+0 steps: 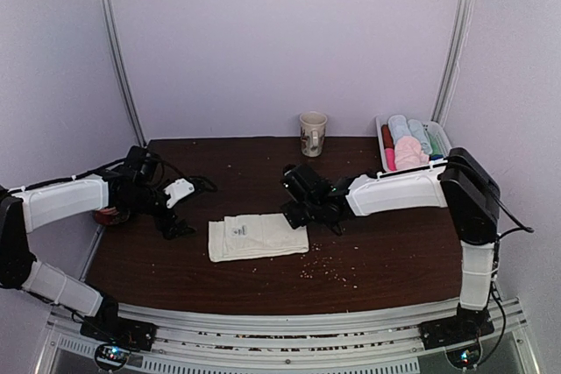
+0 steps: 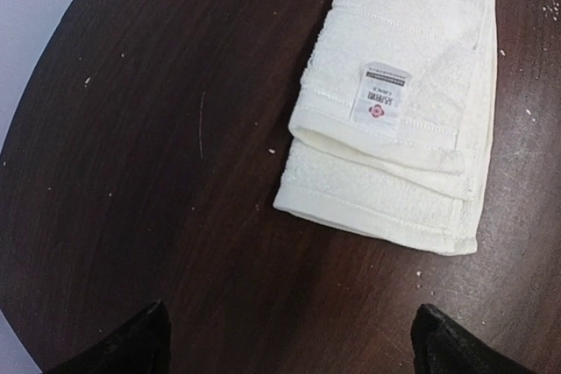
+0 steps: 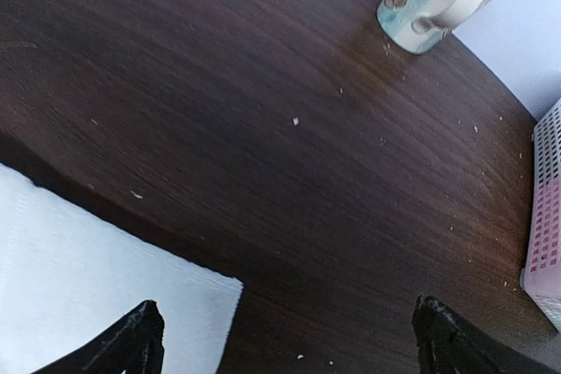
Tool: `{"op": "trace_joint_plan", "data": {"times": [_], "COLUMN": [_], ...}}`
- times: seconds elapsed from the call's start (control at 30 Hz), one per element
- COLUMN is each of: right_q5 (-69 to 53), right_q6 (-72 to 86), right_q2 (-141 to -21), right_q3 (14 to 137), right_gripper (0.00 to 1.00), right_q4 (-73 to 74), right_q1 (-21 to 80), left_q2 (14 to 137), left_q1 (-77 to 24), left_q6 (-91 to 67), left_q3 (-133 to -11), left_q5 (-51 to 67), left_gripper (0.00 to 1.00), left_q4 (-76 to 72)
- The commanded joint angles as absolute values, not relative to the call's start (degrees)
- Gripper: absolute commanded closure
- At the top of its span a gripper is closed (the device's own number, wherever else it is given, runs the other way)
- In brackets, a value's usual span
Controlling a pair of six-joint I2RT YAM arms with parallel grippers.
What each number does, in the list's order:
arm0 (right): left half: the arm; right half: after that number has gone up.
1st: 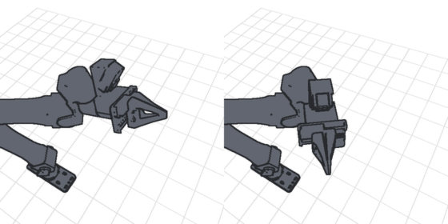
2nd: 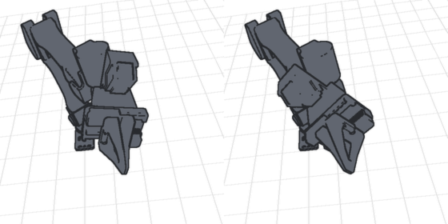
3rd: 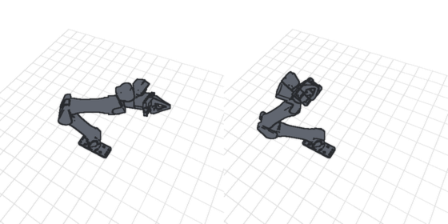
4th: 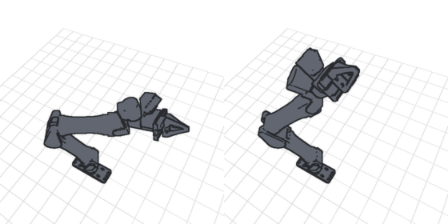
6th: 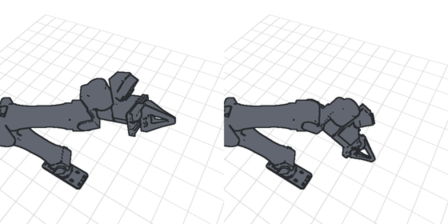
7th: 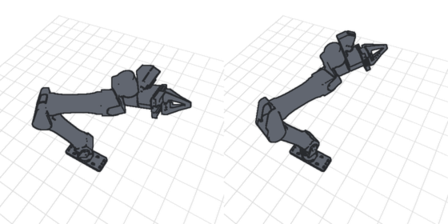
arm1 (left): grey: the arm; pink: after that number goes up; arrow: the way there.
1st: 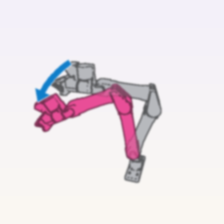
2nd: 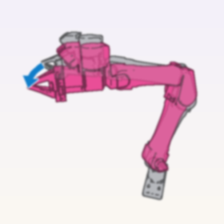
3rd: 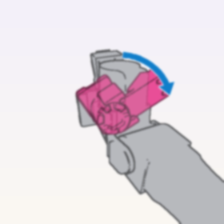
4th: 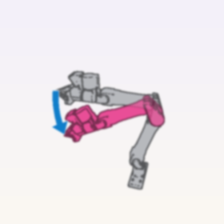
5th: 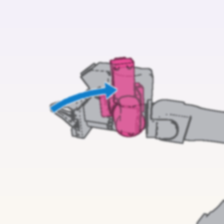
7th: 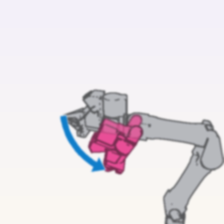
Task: Roll the towels
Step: Rotate the towel at the center of the board.
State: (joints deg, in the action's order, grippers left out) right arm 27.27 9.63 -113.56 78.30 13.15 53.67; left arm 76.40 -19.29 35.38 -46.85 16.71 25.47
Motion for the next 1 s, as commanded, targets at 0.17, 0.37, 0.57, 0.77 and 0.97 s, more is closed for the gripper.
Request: {"op": "trace_joint_plan", "data": {"times": [0.17, 0.37, 0.57, 0.77, 0.97], "right_q5": [26.34, 26.1, 26.25, 25.48, 21.72], "right_q6": [5.93, 5.22, 5.87, 11.32, 18.37], "right_q2": [-119.83, -123.27, -121.7, -108.74, -99.96], "right_q3": [82.25, 84.76, 79.73, 64.81, 56.11], "right_gripper": [0.0, 0.0, 0.04, 0.07, 0.1], "right_q4": [18.75, 20.91, 24.88, 26.98, 32.63], "right_q1": [50.13, 47.21, 44.69, 48.52, 59.94], "left_q2": [74.23, 74.35, 73.95, 73.97, 72.78], "left_q1": [-18.44, -18.38, -18.39, -18.31, -18.29], "left_q6": [34.12, 34.1, 34.09, 33.84, 33.67], "left_q3": [-45.04, -44.47, -44.14, -43.9, -43.77], "left_q5": [16.55, 16.23, 16.0, 15.47, 15.29], "left_gripper": [0.02, 0.02, 0.02, 0.02, 0.02], "left_q4": [21.5, 20.84, 20.37, 19.92, 19.91]}}
